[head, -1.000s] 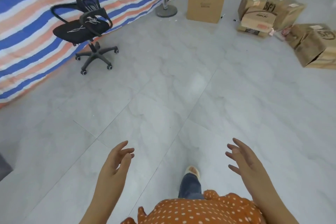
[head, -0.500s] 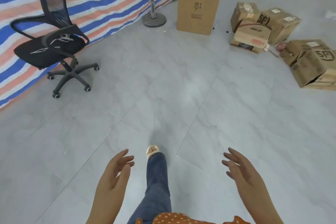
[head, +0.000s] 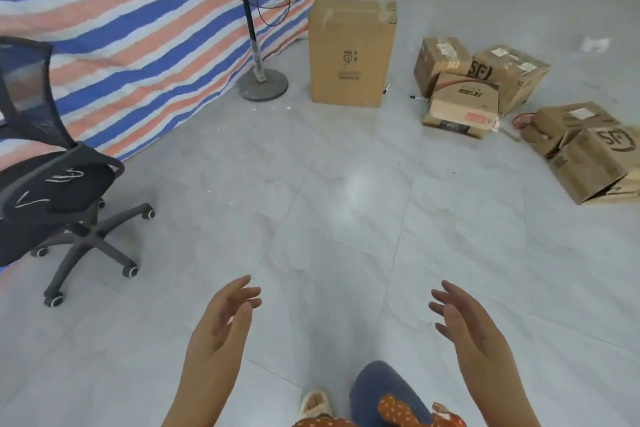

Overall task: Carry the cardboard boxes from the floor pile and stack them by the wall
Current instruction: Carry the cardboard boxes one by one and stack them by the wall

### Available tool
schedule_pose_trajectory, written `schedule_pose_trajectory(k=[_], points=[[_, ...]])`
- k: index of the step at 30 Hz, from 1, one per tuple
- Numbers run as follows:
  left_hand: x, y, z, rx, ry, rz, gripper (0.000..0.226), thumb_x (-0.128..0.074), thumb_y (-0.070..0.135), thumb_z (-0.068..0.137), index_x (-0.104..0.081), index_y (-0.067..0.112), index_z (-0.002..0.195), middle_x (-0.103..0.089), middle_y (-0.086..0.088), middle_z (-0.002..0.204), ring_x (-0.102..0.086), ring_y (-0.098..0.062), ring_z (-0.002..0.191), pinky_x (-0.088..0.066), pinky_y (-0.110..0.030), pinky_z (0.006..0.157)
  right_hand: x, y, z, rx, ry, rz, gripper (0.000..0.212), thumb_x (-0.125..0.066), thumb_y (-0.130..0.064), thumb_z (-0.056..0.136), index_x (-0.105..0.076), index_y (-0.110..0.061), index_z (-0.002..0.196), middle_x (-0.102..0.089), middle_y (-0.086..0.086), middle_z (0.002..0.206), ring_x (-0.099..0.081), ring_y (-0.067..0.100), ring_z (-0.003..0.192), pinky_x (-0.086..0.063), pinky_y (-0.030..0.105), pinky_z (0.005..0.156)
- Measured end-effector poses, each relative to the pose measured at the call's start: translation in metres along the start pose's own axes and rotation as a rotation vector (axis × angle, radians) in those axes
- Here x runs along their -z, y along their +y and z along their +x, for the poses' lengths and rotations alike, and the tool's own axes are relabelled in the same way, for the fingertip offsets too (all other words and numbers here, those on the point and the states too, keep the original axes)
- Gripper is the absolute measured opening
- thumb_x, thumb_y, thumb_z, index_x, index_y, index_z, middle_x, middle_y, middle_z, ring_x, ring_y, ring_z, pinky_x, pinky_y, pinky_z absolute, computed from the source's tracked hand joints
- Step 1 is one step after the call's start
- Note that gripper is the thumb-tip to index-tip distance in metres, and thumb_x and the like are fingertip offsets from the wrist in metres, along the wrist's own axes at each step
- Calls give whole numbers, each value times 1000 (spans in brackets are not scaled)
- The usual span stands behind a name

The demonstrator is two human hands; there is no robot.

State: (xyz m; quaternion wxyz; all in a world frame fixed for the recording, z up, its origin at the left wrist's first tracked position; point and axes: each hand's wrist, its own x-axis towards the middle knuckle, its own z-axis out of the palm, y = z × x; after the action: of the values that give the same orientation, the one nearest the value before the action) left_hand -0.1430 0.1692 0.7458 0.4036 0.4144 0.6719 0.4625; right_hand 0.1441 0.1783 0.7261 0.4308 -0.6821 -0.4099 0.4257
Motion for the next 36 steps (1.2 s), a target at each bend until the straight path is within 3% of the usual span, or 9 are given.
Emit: schedule_pose_trajectory(k=[3, 7, 17, 22, 28, 32, 36], points=[[-14, 5, 57, 34, -9, -2, 36, -48, 2, 94, -62, 30, 111, -70, 11, 105, -66, -6, 97, -46, -47, 97, -17, -7, 53, -46, 7, -6, 27, -52, -16, 95, -59, -38, 109, -68, -14, 109, -65, 10, 105, -49, 45, 98], [-43, 20, 144, 47, 16, -2, 35, -48, 0, 94, -62, 28, 110, -70, 11, 104, -67, -7, 96, -46, -49, 97, -37, -23, 142, -60, -5, -6, 28, -51, -13, 96, -59, -36, 109, -68, -11, 109, -65, 14, 106, -50, 32, 91], [-156, 94, 373, -46, -37, -4, 36, -49, 1, 93, -62, 30, 109, -69, 12, 104, -66, -4, 93, -51, -29, 82, -58, -121, 402, 38, -10, -21, 26, -51, -15, 96, -61, -36, 109, -69, -15, 106, -65, 4, 102, -50, 40, 95], [-193, 115, 477, -27, -58, 21, 36, -49, 0, 93, -62, 30, 108, -71, 5, 99, -67, -4, 91, -52, -32, 84, -78, -148, 505, 49, -4, -54, 27, -52, -17, 95, -60, -39, 109, -68, -25, 104, -64, -3, 100, -49, 39, 94], [-231, 141, 632, -41, -111, 62, 32, -48, 4, 94, -60, 31, 107, -70, 6, 101, -67, -10, 95, -49, -33, 89, -109, -162, 632, -11, 108, -7, 24, -51, -12, 96, -61, -27, 112, -68, -11, 106, -65, 13, 103, -50, 42, 94], [-254, 187, 732, -89, -146, 64, 34, -48, 2, 94, -61, 32, 105, -71, 13, 94, -66, -1, 88, -52, -21, 80, -132, -201, 713, -9, 166, 56, 25, -48, -8, 97, -63, -24, 109, -68, -6, 106, -66, 14, 100, -55, 20, 77], [-293, 216, 822, -107, -239, 103, 32, -49, 6, 95, -59, 34, 105, -69, 5, 99, -66, -10, 96, -48, -28, 85, -143, -234, 791, 7, 202, 70, 25, -46, -14, 98, -59, -23, 118, -66, -12, 109, -64, 8, 102, -52, 30, 86]])
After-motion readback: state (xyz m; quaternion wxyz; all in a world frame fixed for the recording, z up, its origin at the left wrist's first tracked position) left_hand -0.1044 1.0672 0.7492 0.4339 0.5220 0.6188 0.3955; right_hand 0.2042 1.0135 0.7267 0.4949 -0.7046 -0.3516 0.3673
